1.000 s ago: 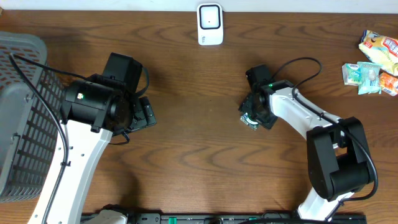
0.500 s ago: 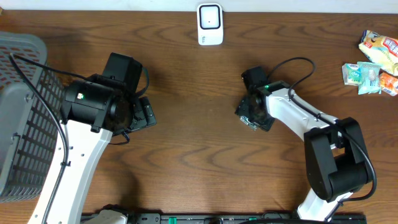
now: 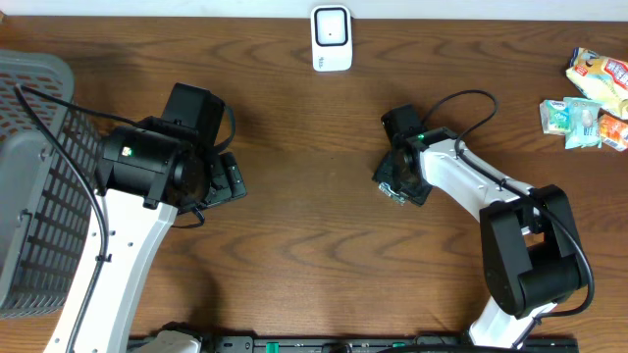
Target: Scan the item barcode
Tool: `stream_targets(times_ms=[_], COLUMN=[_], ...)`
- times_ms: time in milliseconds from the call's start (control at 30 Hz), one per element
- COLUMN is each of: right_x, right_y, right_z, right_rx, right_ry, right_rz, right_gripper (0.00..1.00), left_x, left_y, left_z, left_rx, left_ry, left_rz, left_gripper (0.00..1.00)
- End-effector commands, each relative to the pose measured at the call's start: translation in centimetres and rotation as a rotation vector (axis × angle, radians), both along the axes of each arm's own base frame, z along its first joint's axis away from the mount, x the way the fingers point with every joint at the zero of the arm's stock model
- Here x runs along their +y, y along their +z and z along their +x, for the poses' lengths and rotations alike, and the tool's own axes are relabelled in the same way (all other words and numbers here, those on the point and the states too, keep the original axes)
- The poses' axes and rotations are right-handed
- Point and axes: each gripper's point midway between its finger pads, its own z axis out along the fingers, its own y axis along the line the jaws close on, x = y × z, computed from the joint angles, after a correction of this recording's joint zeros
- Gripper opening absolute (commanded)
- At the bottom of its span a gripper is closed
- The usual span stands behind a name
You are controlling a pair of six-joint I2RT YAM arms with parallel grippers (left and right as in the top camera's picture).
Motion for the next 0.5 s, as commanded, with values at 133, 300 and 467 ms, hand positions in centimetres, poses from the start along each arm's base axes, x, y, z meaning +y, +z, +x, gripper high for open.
stream_targets(times_ms=[133,300,467], right_x=[-0.47,-0.65,-0.76], right_y=[-1.35,-1.35,-1.35], right_z=[-0.53,-0.76,-0.88], right_rx=[0.035,0.043,0.048], right_ry=[-0.011,-0.011,0.005], right_rz=[-0.032,-0.041,-0.047], right_gripper=[0.59,0.63,0.59], left_x=[0.16,0.16,0.16], left_y=[0.24,0.24,0.24], left_z=[-0.04,-0.05,-0.05], left_rx=[-0.009,-0.008,-0.008], left_ry=[0.014,0.014,0.014], left_rz=[-0.002,-0.001,-0.001], left_gripper=[0.98,0.98,0.97])
